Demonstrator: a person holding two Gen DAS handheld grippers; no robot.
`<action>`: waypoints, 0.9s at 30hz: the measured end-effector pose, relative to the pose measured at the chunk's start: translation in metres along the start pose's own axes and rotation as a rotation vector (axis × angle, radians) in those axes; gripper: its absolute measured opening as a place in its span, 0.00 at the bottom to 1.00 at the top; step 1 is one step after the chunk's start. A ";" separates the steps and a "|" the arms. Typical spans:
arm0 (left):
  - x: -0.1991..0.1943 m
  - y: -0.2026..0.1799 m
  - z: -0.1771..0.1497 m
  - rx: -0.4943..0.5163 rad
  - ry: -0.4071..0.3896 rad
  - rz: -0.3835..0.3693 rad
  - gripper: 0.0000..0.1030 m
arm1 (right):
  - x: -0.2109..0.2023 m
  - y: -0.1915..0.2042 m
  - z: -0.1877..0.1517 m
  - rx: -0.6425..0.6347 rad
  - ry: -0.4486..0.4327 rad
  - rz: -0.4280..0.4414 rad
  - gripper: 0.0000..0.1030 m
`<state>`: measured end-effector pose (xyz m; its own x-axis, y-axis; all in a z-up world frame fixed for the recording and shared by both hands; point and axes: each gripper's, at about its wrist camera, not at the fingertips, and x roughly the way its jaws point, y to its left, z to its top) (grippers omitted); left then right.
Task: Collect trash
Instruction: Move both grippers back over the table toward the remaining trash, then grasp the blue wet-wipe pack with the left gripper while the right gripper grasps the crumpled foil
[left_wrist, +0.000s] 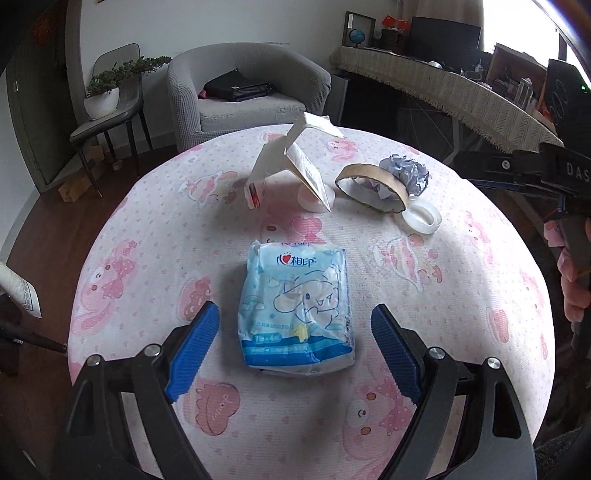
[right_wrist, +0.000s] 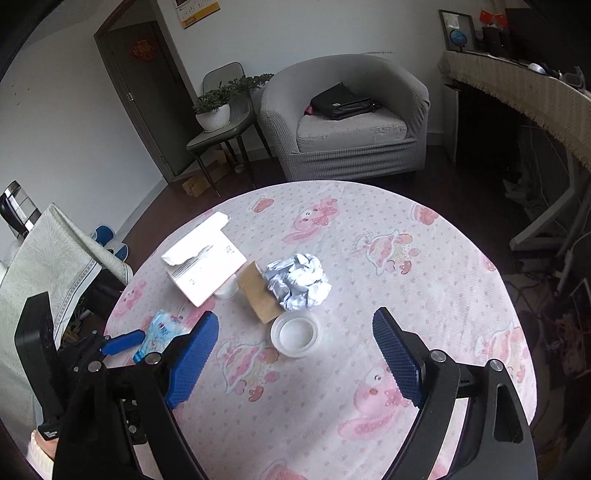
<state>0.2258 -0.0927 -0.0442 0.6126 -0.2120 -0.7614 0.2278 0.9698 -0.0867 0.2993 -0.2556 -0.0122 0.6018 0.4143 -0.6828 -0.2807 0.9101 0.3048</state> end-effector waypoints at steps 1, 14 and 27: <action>0.000 0.001 0.001 -0.008 0.000 -0.004 0.83 | 0.005 -0.004 0.003 0.023 0.002 0.008 0.84; -0.003 0.004 0.003 -0.012 -0.014 -0.001 0.52 | 0.054 -0.014 0.013 0.146 0.037 0.061 0.66; -0.010 0.011 0.000 -0.056 -0.016 -0.038 0.49 | 0.055 0.011 0.018 0.031 0.017 -0.004 0.49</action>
<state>0.2224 -0.0796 -0.0378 0.6161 -0.2502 -0.7468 0.2088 0.9662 -0.1514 0.3430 -0.2229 -0.0343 0.5896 0.4110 -0.6953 -0.2553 0.9115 0.3224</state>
